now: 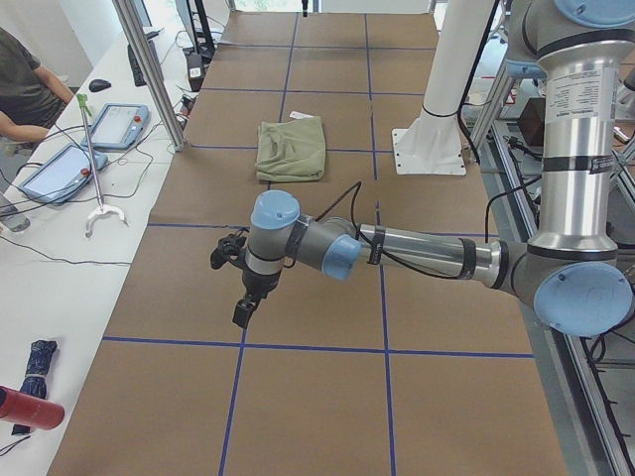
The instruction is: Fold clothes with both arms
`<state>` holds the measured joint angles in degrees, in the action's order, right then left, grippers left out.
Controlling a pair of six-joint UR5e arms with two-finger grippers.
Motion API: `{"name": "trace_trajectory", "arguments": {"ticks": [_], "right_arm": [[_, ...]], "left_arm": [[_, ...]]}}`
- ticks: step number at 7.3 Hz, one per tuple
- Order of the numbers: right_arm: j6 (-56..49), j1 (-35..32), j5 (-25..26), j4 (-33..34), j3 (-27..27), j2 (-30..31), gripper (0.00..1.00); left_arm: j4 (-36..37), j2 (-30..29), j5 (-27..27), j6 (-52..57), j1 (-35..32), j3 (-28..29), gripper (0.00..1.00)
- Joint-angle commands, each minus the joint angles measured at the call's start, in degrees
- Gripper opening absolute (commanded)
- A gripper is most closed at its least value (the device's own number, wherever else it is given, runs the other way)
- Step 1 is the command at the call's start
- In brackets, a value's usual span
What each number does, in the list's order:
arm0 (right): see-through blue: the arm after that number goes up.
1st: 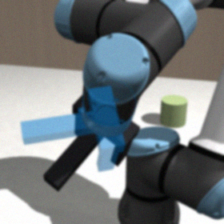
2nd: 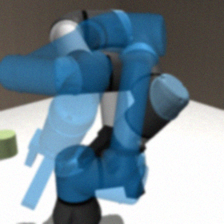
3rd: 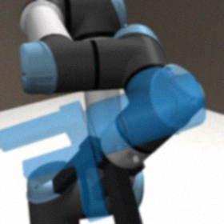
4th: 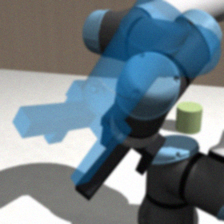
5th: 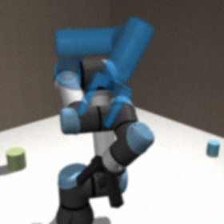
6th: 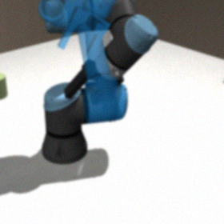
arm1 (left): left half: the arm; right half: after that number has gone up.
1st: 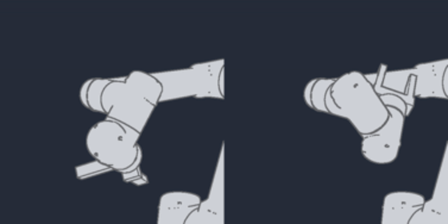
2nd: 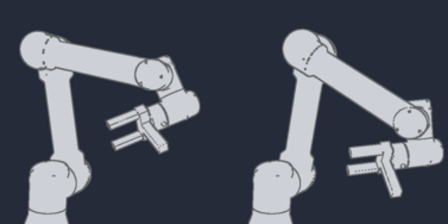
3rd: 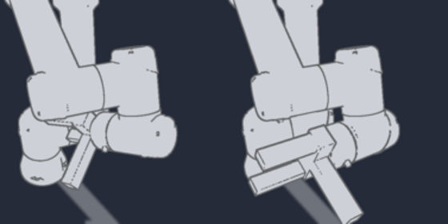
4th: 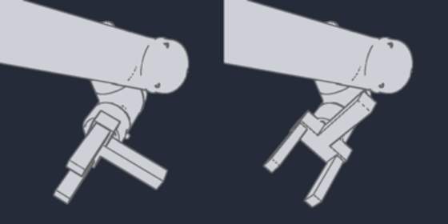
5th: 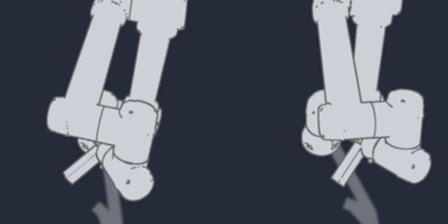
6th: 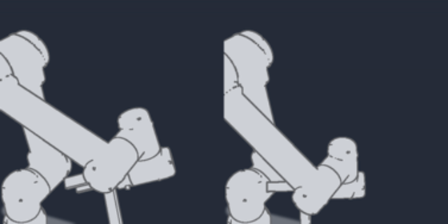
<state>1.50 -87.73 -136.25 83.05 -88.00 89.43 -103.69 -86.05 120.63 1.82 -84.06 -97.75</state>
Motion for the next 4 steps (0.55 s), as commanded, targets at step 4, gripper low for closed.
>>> {"name": "trace_trajectory", "arguments": {"ticks": [4], "right_arm": [[0.09, -2.71, -0.15, 14.11, -7.95, 0.30, 1.00]], "left_arm": [[8.24, 2.46, 8.92, 9.85, -3.20, -0.87, 1.00]]}}
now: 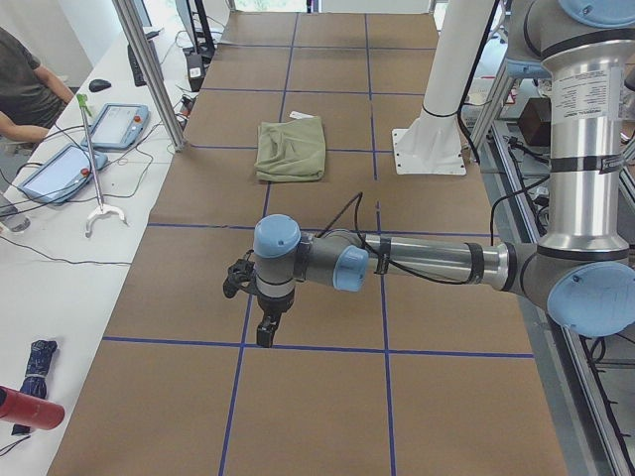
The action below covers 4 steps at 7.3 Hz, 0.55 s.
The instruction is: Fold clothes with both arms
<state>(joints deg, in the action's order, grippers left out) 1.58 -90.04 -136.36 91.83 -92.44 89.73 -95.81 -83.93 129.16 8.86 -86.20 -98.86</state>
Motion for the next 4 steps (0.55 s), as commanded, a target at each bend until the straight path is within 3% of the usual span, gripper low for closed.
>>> {"name": "trace_trajectory", "arguments": {"ticks": [1, 4], "right_arm": [[0.00, -0.66, 0.13, 6.42, -5.72, 0.88, 1.00], [0.08, -0.67, -0.31, 5.99, -5.38, 3.43, 1.00]], "left_arm": [[0.36, 0.52, 0.22, 4.31, -2.12, 0.43, 1.00], [0.19, 0.52, -0.13, 4.24, -2.39, 0.86, 1.00]]}}
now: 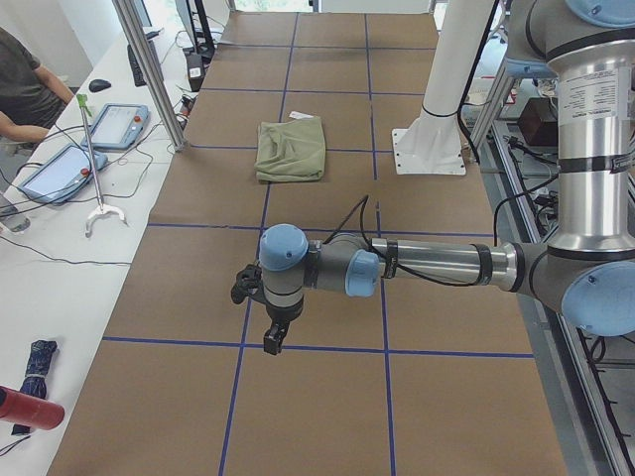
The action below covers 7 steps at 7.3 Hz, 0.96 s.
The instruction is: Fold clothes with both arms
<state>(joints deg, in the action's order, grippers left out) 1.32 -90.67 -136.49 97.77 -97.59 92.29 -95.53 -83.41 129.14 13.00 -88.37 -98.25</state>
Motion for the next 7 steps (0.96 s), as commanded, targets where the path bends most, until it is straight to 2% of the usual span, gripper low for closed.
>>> {"name": "trace_trajectory", "arguments": {"ticks": [1, 4, 7], "right_arm": [[0.09, -0.03, 0.00, -0.04, 0.47, 1.31, 1.00], [0.18, -0.03, 0.18, -0.83, 1.00, 1.49, 1.00], [0.26, -0.03, 0.18, -0.83, 0.74, 1.23, 1.00]], "left_arm": [[-0.09, 0.01, -0.12, 0.10, -0.31, 0.34, 1.00], [-0.18, 0.27, -0.03, -0.51, -0.31, 0.34, 1.00], [-0.18, 1.32, 0.41, -16.21, -0.40, 0.34, 1.00]]}}
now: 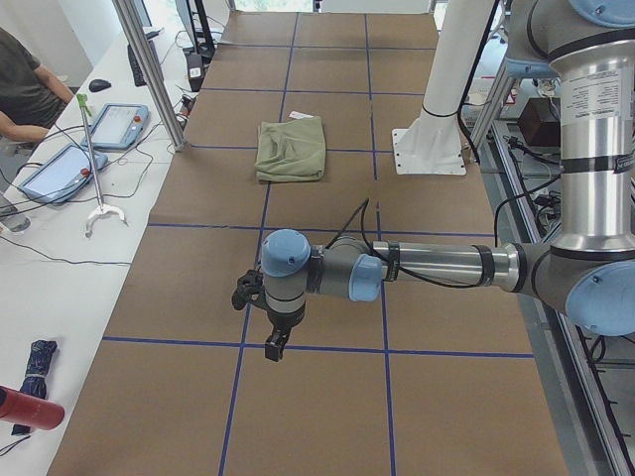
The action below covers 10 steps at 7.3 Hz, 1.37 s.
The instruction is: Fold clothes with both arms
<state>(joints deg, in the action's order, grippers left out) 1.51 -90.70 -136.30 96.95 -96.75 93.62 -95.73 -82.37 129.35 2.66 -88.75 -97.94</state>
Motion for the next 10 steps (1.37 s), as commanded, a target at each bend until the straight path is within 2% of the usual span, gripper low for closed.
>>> {"name": "trace_trajectory", "arguments": {"ticks": [1, 10], "right_arm": [[0.07, 0.00, -0.02, 0.00, -0.27, -0.19, 1.00], [-0.02, 0.00, 0.07, 0.00, -0.19, -0.63, 1.00]], "left_arm": [[0.02, 0.28, 0.20, -6.17, -0.02, 0.03, 1.00], [0.11, 0.45, 0.29, -7.93, -0.02, 0.29, 1.00]]}}
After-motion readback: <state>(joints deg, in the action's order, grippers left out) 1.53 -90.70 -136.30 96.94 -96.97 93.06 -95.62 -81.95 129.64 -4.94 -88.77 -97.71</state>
